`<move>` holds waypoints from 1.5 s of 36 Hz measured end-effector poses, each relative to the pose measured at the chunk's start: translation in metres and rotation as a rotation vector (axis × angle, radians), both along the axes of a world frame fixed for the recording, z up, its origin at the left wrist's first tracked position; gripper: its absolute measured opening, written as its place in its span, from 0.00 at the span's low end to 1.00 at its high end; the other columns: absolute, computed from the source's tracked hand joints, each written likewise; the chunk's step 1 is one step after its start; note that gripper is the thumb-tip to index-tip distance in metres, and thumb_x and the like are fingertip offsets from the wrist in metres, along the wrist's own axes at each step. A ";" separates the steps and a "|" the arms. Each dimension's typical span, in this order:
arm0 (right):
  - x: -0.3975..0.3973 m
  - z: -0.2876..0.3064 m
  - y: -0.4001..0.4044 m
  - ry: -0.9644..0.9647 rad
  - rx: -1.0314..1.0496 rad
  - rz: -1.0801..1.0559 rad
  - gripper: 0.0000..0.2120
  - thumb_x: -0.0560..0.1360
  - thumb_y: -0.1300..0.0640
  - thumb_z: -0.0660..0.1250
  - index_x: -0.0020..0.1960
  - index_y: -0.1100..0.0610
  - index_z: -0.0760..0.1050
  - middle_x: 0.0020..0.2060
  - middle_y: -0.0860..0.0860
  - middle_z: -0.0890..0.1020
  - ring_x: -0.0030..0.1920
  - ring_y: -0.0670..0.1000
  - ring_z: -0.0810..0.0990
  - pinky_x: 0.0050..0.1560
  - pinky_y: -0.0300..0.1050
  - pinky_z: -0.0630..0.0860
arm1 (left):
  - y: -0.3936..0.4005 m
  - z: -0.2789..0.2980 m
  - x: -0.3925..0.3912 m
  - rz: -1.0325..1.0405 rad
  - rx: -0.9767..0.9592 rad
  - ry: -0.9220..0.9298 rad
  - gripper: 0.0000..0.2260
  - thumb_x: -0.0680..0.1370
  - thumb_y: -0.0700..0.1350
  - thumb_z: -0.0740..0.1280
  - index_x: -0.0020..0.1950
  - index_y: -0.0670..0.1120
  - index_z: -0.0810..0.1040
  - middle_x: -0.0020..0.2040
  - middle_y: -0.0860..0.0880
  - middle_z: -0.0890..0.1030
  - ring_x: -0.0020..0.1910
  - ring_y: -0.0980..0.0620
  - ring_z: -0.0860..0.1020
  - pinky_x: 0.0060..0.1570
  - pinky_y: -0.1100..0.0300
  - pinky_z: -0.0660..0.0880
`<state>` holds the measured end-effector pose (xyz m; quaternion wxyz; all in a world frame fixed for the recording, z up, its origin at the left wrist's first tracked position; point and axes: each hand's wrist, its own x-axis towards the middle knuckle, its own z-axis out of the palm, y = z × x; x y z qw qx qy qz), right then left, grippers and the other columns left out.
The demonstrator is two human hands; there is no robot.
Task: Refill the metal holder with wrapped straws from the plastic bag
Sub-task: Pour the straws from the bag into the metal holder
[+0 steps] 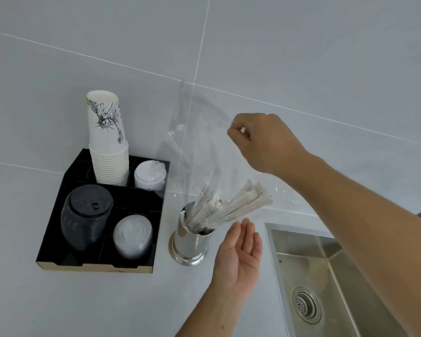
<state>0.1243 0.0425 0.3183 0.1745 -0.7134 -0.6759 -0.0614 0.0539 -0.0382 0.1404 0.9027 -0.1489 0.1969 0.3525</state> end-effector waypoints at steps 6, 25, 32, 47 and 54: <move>-0.002 0.005 0.004 0.013 0.003 0.032 0.12 0.80 0.52 0.59 0.48 0.56 0.79 0.35 0.51 0.81 0.36 0.54 0.78 0.38 0.44 0.75 | 0.001 0.002 -0.005 -0.032 0.038 -0.030 0.05 0.76 0.40 0.69 0.48 0.39 0.81 0.43 0.46 0.85 0.39 0.51 0.85 0.39 0.57 0.82; 0.010 0.019 0.004 0.054 0.071 0.035 0.10 0.79 0.54 0.61 0.45 0.56 0.79 0.30 0.45 0.76 0.33 0.50 0.76 0.35 0.41 0.70 | 0.003 0.007 -0.006 -0.076 0.086 -0.014 0.06 0.76 0.40 0.68 0.44 0.39 0.83 0.44 0.45 0.85 0.40 0.50 0.85 0.39 0.56 0.82; 0.015 0.022 0.000 0.049 -0.006 0.028 0.10 0.78 0.54 0.62 0.46 0.57 0.80 0.30 0.42 0.76 0.31 0.42 0.74 0.32 0.35 0.68 | 0.005 -0.008 -0.006 -0.054 0.082 0.005 0.09 0.77 0.43 0.68 0.55 0.42 0.78 0.49 0.44 0.85 0.44 0.48 0.85 0.44 0.55 0.82; 0.000 0.043 -0.005 0.133 -0.024 0.047 0.09 0.77 0.54 0.64 0.43 0.54 0.81 0.21 0.43 0.73 0.22 0.41 0.72 0.23 0.26 0.64 | 0.011 -0.020 -0.005 0.016 0.063 0.024 0.09 0.80 0.44 0.64 0.55 0.41 0.78 0.47 0.44 0.86 0.43 0.49 0.85 0.43 0.56 0.82; 0.001 0.043 -0.008 0.084 -0.025 0.007 0.09 0.77 0.54 0.63 0.43 0.54 0.81 0.24 0.42 0.73 0.24 0.40 0.73 0.25 0.28 0.65 | 0.012 -0.024 -0.008 0.030 0.054 0.033 0.10 0.80 0.44 0.63 0.57 0.40 0.78 0.48 0.44 0.86 0.45 0.48 0.85 0.43 0.55 0.83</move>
